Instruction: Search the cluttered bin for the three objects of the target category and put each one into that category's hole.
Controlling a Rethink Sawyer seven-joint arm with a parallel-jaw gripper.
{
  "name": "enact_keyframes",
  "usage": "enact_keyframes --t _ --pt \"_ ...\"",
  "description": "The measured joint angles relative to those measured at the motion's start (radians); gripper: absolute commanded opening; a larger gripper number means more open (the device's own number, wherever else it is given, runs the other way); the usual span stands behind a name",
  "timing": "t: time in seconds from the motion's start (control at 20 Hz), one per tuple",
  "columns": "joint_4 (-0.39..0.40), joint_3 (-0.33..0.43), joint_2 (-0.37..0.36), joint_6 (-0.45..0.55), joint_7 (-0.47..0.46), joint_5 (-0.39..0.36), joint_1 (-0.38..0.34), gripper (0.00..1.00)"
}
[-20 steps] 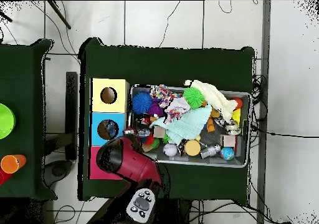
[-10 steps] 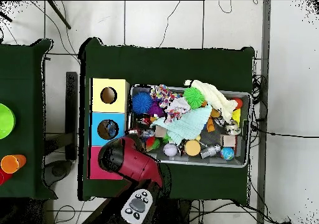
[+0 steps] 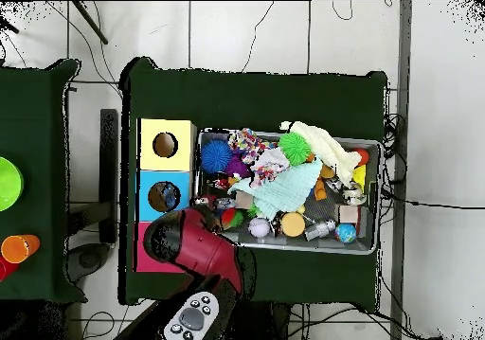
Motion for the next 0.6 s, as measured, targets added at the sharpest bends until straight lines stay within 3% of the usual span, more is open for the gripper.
enact_keyframes --t 0.6 --pt "-0.041 -0.090 0.000 0.112 0.000 0.000 0.038 0.00"
